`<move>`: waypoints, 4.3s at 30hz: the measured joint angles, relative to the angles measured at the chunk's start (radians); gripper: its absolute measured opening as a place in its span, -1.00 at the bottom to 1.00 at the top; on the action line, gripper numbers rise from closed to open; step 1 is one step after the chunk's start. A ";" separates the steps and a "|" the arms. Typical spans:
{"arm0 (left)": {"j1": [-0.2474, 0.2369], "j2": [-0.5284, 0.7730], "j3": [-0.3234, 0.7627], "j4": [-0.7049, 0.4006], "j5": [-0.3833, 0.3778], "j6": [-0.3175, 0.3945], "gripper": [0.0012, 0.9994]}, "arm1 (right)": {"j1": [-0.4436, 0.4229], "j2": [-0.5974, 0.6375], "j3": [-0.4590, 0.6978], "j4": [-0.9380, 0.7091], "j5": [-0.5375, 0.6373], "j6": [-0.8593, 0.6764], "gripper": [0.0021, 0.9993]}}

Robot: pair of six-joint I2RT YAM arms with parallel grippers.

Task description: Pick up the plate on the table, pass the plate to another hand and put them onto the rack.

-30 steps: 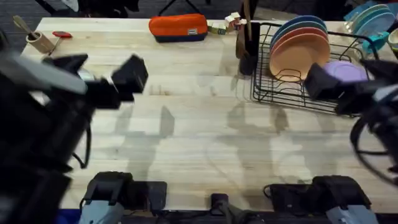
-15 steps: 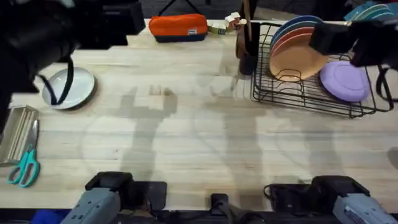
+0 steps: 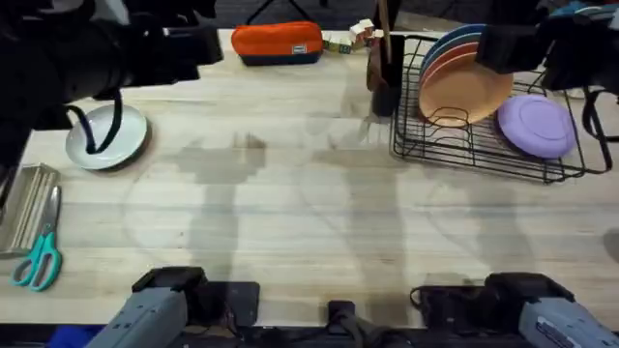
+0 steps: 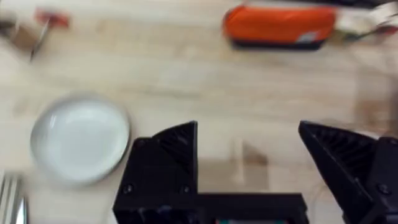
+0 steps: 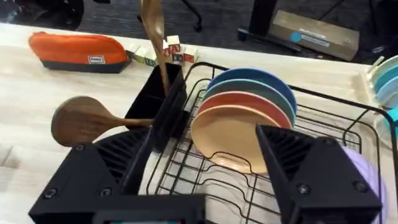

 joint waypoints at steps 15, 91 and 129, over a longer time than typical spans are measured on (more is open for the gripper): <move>0.420 0.168 0.000 -0.014 0.013 -0.063 0.99 | 0.000 0.015 0.000 -0.004 -0.003 0.000 0.99; 0.767 0.919 0.247 0.349 0.091 0.317 0.99 | 0.000 0.049 0.001 -0.105 -0.003 0.000 0.99; 0.769 1.010 0.267 0.311 0.153 0.315 0.10 | 0.000 0.049 0.001 -0.105 -0.003 0.000 0.99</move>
